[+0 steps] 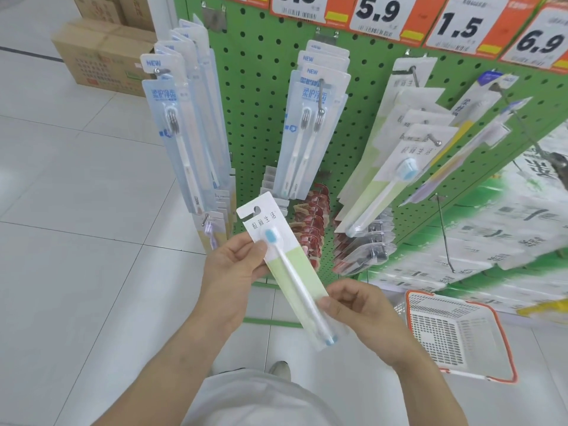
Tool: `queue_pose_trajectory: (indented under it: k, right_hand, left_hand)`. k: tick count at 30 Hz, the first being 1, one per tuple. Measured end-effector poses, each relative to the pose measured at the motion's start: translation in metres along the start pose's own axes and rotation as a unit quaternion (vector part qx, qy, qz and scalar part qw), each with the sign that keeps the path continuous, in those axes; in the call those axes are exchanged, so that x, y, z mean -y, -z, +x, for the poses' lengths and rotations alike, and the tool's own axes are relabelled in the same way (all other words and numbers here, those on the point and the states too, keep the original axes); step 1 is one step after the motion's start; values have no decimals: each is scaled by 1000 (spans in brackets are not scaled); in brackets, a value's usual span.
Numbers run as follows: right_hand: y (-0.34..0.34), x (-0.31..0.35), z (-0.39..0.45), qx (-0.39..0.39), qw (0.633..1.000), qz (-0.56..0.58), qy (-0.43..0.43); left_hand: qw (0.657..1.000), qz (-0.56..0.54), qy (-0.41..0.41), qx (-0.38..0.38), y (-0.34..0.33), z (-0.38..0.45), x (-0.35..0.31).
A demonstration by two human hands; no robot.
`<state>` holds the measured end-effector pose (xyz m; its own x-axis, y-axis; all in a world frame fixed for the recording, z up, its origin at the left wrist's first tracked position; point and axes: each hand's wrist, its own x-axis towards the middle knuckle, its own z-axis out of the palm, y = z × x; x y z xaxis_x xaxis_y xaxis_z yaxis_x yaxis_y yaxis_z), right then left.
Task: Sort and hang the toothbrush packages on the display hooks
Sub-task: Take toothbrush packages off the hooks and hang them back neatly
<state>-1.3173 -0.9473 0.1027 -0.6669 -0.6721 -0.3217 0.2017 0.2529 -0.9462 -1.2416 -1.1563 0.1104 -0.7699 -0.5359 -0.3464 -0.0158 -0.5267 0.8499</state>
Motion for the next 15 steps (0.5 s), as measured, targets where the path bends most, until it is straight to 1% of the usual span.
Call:
queue_pose_trajectory:
  k: [3, 6, 8, 10, 11, 12, 13, 15]
  right_hand:
    - [-8, 1, 1, -4, 999, 32, 36]
    - [-16, 4, 4, -28, 997, 52, 43]
    - [-21, 2, 5, -67, 995, 45, 54]
    - [-27, 0, 8, -125, 989, 17, 82]
    - [-30, -1, 8, -153, 983, -6, 104]
    - [-32, -2, 8, -186, 972, -49, 135]
    - [-33, -3, 9, -221, 952, -114, 177]
    - [-35, -5, 9, -273, 888, -259, 265]
  left_hand:
    - [1000, -19, 10, 13, -1, 1, 2]
    - [999, -27, 15, 18, -2, 1, 3]
    - [1000, -26, 17, -6, -4, 1, 2]
    - [999, -6, 8, -37, -5, 1, -1]
    - [999, -4, 5, -39, -4, 0, -2]
    - [999, -13, 5, -32, -4, -1, -3]
    - [999, -28, 6, -16, -5, -2, -4]
    - [999, -33, -10, 25, -8, -6, -4]
